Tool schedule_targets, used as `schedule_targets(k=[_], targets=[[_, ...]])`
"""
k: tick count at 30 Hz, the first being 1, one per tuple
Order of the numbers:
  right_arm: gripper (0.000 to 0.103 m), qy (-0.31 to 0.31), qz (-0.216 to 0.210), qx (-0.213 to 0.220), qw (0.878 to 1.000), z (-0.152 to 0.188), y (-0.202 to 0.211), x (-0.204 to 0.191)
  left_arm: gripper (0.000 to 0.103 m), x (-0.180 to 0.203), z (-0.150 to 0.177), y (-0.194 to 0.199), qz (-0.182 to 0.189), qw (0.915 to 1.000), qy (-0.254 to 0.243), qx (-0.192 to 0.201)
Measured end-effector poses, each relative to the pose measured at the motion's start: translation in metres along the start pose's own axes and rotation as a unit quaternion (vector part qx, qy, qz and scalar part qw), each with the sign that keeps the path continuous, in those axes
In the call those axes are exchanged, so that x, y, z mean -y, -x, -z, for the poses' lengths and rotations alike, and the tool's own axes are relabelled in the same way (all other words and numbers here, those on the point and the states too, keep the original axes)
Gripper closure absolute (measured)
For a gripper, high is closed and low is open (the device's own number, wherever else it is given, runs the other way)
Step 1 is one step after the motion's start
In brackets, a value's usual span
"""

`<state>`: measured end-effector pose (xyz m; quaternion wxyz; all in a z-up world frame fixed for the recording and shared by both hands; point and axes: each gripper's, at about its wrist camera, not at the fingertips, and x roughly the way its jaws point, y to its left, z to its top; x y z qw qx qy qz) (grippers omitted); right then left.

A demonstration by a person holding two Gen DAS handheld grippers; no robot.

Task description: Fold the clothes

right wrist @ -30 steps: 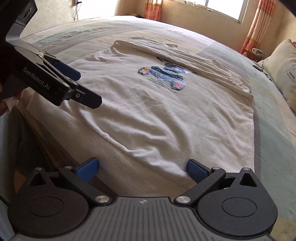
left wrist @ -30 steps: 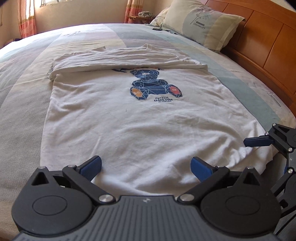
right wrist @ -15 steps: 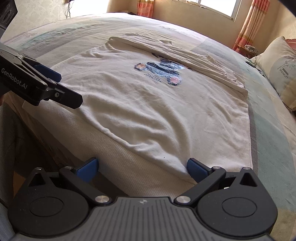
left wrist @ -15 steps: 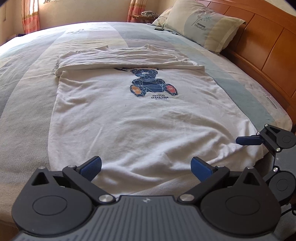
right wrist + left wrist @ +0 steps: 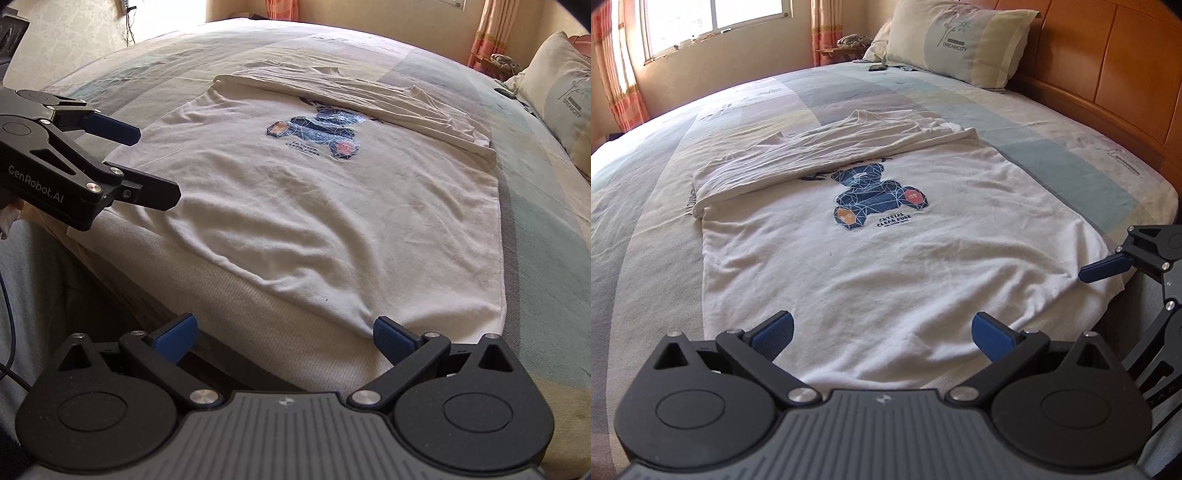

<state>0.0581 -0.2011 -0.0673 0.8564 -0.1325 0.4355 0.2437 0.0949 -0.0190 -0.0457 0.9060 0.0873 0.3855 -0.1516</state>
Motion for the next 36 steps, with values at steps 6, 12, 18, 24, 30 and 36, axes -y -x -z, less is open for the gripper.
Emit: schedule_targets(k=[6, 12, 18, 24, 30, 36], targets=[[0.000, -0.004, 0.003, 0.000, 1.000, 0.006, 0.005, 0.005, 0.001, 0.016, 0.007, 0.003, -0.008, 0.9980, -0.062, 0.003], [0.000, 0.030, 0.032, 0.006, 0.999, 0.007, 0.007, 0.003, 0.001, 0.033, 0.015, 0.005, -0.011, 0.9930, -0.118, 0.006], [0.000, 0.060, 0.051, 0.011, 0.997, 0.007, 0.009, -0.001, 0.001, 0.048, 0.022, 0.009, -0.014, 0.9861, -0.165, 0.014], [0.000, 0.115, 0.063, 0.010, 0.991, 0.010, 0.008, -0.008, 0.001, 0.063, 0.033, 0.008, -0.031, 0.9747, -0.220, 0.022], [0.000, 0.206, 0.097, 0.019, 0.974, 0.020, 0.003, -0.017, 0.001, 0.081, 0.049, 0.001, -0.028, 0.9547, -0.296, 0.018], [0.000, 0.293, 0.095, 0.012, 0.951, 0.035, -0.020, -0.033, 0.001, 0.091, 0.050, -0.009, -0.015, 0.9532, -0.302, 0.012]])
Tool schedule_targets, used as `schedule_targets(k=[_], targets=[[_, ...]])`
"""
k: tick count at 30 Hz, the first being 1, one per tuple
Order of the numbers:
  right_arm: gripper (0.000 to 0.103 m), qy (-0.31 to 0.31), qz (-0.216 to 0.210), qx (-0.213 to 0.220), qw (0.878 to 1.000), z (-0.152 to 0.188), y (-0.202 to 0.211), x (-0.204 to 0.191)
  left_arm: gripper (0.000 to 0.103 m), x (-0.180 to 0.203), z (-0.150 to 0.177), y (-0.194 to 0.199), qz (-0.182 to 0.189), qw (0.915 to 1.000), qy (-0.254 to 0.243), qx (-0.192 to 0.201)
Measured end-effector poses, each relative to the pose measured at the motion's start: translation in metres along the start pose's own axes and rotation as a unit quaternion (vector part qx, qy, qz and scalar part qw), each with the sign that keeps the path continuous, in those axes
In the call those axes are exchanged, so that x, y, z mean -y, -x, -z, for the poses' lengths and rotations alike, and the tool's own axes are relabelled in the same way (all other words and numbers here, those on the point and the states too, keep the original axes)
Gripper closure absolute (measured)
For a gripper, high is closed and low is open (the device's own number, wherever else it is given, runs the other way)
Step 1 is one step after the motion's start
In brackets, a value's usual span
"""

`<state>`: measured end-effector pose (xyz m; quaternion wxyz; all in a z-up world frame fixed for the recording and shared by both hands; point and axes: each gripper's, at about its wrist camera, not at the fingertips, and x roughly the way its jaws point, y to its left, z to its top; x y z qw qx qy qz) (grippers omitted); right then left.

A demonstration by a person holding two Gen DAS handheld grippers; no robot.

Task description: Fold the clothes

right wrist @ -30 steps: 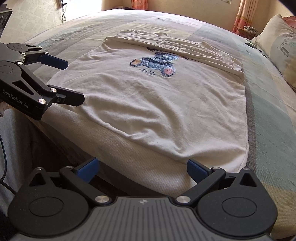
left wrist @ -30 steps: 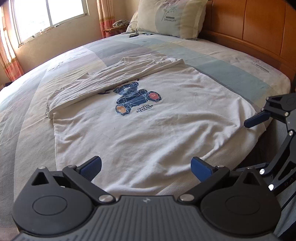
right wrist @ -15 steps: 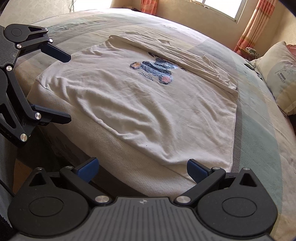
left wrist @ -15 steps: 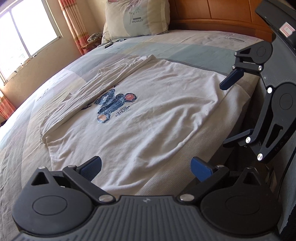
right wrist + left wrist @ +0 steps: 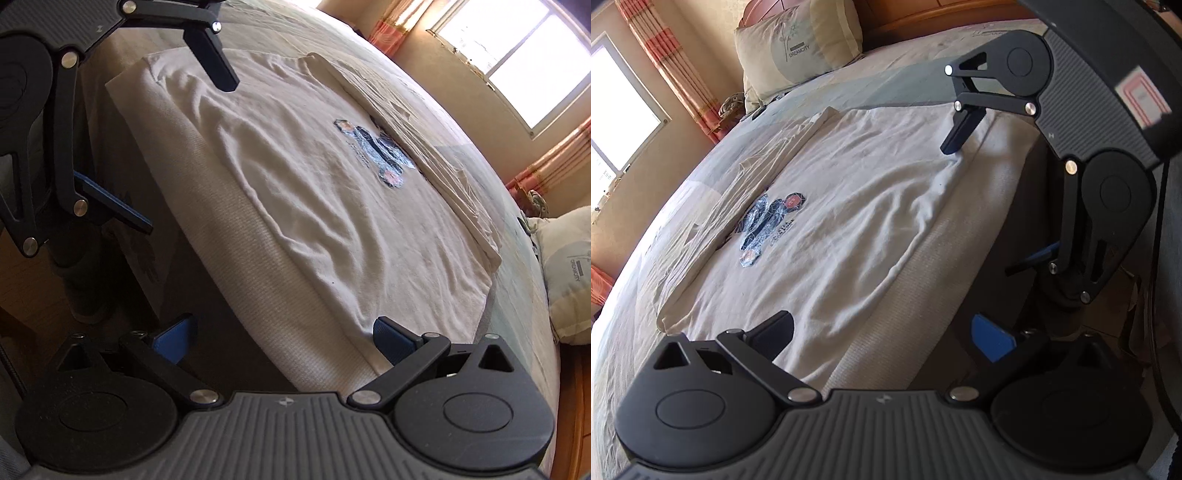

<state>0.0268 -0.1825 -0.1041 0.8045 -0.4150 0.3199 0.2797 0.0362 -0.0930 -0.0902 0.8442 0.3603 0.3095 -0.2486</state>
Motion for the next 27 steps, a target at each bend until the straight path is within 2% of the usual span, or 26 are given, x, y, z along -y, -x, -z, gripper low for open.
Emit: schedule_targets(k=[4, 7, 13, 27], targets=[[0.000, 0.076, 0.088, 0.014, 0.993, 0.002, -0.007, -0.018, 0.001, 0.002, -0.003, -0.001, 0.006, 1.0000, -0.002, 0.006], [0.000, 0.108, 0.115, 0.031, 0.987, 0.003, -0.001, -0.022, 0.001, 0.004, -0.004, -0.001, 0.003, 0.9999, -0.005, 0.009], [0.000, 0.106, 0.135, 0.059, 0.983, 0.001, 0.019, -0.018, 0.001, 0.004, -0.011, -0.005, 0.012, 0.9999, -0.001, 0.008], [0.000, 0.078, 0.164, 0.080, 0.980, -0.011, 0.028, 0.005, 0.001, 0.006, -0.025, -0.010, -0.010, 0.9998, -0.016, 0.007]])
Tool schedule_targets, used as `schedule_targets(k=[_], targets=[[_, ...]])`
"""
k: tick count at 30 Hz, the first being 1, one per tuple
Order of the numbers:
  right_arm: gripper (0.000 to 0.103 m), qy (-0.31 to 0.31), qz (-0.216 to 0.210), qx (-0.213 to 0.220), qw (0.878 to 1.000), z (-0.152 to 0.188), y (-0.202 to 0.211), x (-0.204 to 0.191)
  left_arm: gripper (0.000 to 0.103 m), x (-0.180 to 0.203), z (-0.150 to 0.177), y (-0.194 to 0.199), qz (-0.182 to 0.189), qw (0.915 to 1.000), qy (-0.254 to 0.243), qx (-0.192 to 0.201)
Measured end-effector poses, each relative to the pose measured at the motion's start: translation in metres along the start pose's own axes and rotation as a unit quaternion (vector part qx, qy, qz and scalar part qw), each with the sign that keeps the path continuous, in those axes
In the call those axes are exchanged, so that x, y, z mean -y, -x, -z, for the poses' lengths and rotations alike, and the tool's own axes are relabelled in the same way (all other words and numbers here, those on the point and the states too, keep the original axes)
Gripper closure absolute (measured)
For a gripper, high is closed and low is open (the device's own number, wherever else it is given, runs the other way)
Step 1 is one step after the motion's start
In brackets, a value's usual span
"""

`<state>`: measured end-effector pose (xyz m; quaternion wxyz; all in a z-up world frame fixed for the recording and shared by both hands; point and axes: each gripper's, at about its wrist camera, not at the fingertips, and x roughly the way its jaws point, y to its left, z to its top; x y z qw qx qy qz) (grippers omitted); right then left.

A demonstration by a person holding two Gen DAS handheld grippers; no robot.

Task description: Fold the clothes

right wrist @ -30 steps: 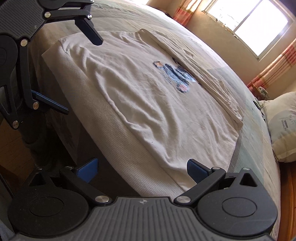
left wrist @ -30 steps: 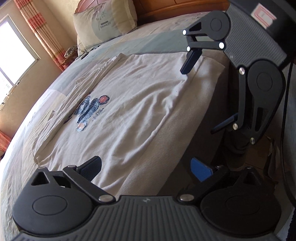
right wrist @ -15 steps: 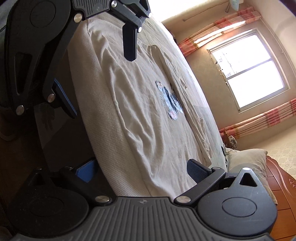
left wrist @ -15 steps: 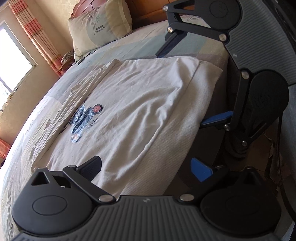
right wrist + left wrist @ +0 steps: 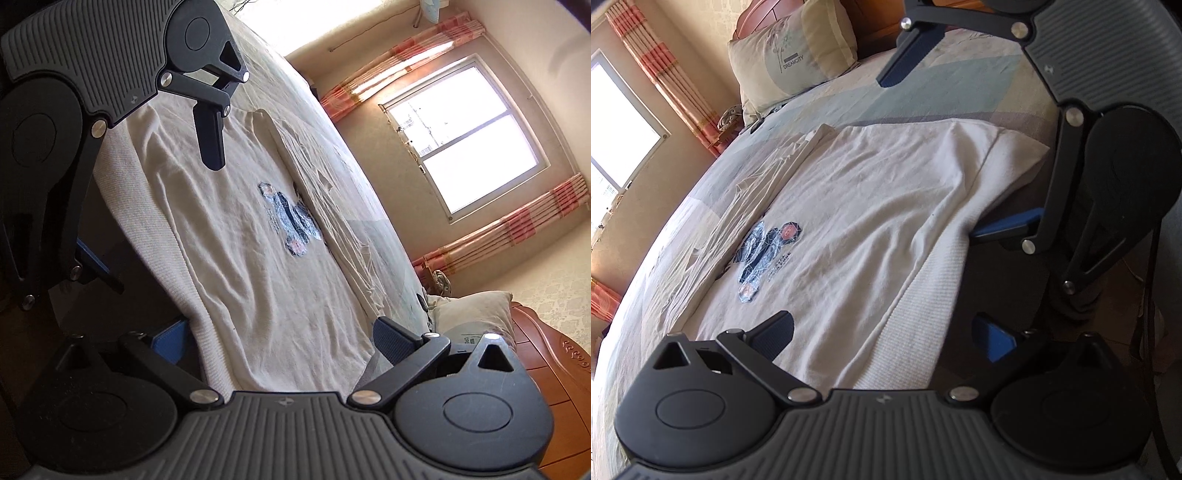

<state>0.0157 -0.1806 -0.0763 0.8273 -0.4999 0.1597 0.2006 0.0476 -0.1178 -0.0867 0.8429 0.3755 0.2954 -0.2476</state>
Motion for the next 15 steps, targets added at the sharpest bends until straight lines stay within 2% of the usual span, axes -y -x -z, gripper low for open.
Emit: schedule_targets(k=[15], targets=[[0.000, -0.024, 0.015, 0.010, 1.000, 0.0030, 0.0065, 0.0104, 0.001, -0.0041, -0.0080, -0.0032, -0.008, 0.9998, -0.004, 0.018]])
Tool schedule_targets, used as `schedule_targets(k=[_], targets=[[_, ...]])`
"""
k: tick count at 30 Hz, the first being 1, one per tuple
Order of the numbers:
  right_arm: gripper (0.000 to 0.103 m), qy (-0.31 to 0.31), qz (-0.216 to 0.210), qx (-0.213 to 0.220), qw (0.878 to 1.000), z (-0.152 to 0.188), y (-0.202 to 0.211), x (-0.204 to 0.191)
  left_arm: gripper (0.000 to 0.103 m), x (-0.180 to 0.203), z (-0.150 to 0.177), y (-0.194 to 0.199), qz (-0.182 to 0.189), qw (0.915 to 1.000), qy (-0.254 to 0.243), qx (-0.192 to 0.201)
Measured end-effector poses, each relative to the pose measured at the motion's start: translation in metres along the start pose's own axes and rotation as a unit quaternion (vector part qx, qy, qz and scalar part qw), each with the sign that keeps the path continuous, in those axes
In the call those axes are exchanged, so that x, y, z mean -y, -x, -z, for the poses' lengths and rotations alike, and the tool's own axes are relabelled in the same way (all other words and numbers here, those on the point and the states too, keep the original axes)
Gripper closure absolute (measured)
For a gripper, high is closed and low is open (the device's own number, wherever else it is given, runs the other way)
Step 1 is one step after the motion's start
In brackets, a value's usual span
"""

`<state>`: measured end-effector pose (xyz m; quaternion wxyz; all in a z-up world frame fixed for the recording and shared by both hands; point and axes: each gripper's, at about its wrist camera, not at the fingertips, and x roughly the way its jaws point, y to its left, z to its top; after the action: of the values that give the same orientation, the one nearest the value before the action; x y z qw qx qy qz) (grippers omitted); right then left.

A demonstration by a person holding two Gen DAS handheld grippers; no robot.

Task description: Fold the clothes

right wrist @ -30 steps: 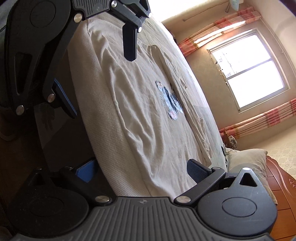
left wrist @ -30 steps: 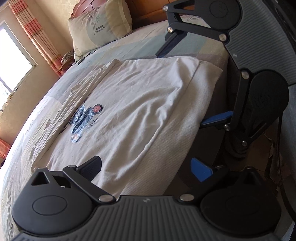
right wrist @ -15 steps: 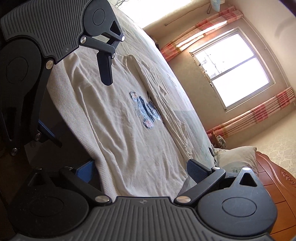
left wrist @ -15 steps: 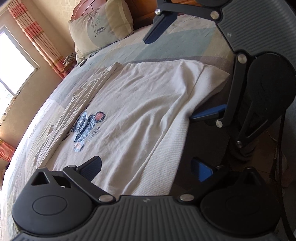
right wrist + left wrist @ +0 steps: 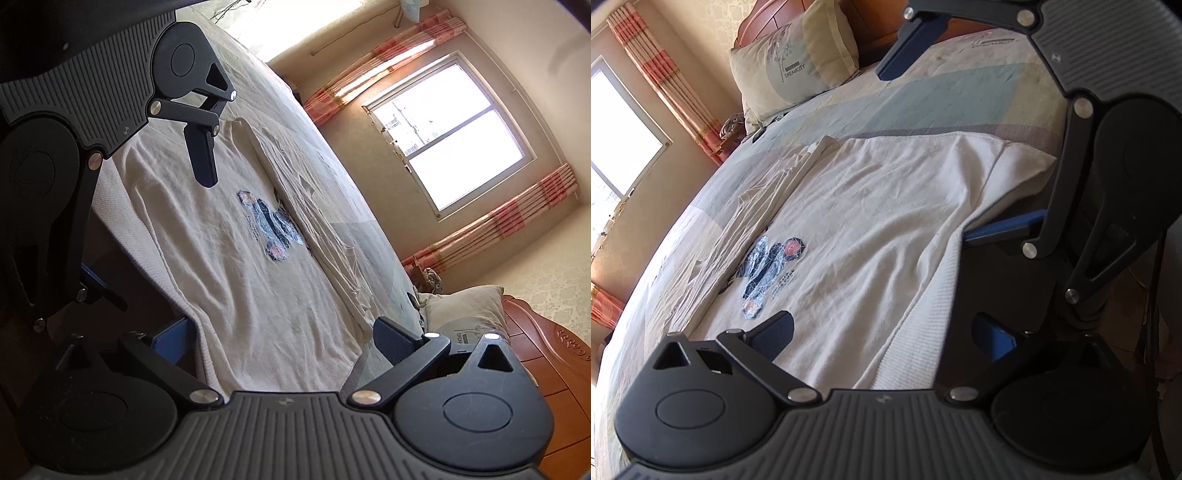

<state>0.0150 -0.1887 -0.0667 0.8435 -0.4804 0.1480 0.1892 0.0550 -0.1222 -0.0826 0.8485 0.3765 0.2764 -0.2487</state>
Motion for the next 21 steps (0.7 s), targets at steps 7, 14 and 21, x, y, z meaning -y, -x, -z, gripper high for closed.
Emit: schedule_targets(k=[7, 14, 21], targets=[[0.000, -0.015, 0.013, 0.004, 1.000, 0.002, 0.002, 0.004, 0.001, -0.012, -0.004, 0.001, -0.021, 0.9993, 0.024, 0.019], [0.000, -0.023, -0.012, -0.003, 1.000, 0.009, 0.004, 0.004, 0.001, -0.012, -0.002, 0.002, -0.013, 0.9997, 0.015, 0.016], [0.000, -0.005, -0.067, -0.025, 0.997, 0.019, -0.003, -0.018, 0.001, 0.000, 0.011, 0.002, 0.008, 0.9999, -0.005, -0.004]])
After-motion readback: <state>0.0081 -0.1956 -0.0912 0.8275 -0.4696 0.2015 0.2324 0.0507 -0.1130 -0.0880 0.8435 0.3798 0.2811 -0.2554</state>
